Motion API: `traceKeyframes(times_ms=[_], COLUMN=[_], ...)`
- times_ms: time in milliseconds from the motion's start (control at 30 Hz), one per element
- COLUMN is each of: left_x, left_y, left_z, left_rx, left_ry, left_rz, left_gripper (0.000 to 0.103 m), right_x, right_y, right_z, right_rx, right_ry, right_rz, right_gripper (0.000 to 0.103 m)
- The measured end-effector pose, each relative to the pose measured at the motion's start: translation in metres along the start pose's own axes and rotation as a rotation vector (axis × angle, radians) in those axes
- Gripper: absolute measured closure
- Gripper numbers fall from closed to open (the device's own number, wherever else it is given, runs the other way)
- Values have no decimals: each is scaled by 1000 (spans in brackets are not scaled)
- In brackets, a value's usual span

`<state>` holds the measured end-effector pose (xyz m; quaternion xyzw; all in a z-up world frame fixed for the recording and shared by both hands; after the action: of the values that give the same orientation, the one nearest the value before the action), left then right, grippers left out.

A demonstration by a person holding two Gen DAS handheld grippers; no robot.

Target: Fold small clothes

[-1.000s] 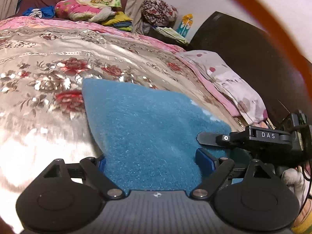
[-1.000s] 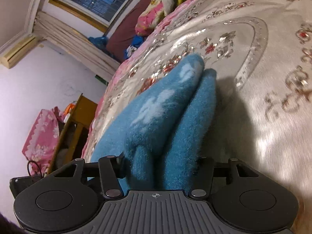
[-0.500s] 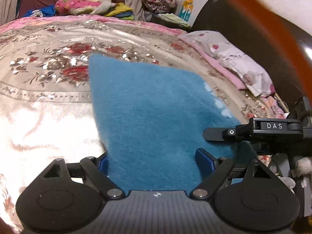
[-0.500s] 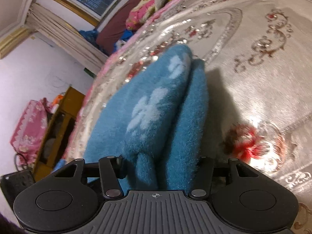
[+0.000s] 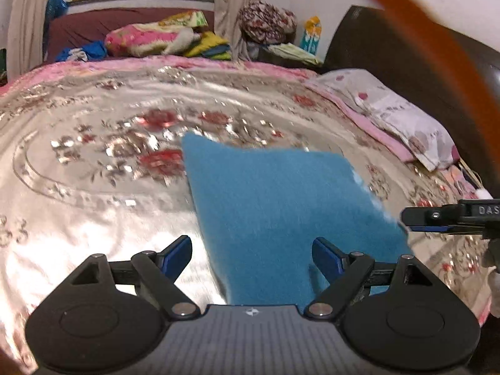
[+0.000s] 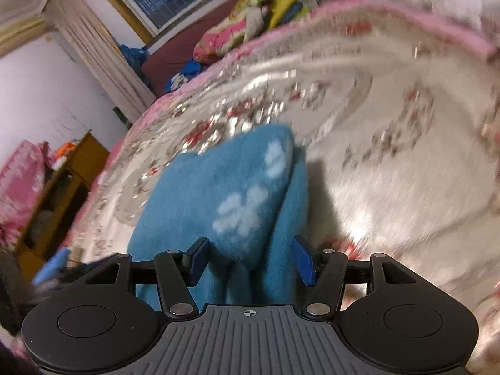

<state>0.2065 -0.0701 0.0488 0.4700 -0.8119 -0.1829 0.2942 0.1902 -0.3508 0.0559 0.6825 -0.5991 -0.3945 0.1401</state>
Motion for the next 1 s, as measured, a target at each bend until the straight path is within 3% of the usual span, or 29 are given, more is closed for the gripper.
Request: traceKeyframes(times_ms=[200,300,467,633,800,1000], left_x=[5,12,17,-2,-15,-7], left_y=[-20,-36,-65,-97,-113,-105], left_z=[-29,-40,-57,-63,-63,-69], left_rx=[55,66,59,-2,-28,-33], left_ry=[-19,-50,-109,-79,-24,-70], left_rz=[-34,-53,-83,-142,-122,-165], left_gripper=[14,14,14,14,11,12], right_x=[-17,-32,-38,-30,-24,-25], right_y=[0,-24,-69,-104,-113,-107], right_z=[-36,-45,-63,-63,-56,-61], right_rx=[93,103,72,12,16,11], right_ry=[33,98,91,130,154,126], right_rz=[1,25,61,134,144,160], right_gripper=[45,53,67,79,80,80])
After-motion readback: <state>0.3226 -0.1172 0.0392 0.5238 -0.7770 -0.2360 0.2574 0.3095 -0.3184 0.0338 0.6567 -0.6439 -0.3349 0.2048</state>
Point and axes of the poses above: each gripper's, at about its wrist camera, not at the fingertips, and y roughly against the way its jaws point, x to its right, z to its underside, the point moved 4 cm from there along -y, roughly the way its jaws point, and after that the axes turned 7 degrees about z, right-handed, at the moved point
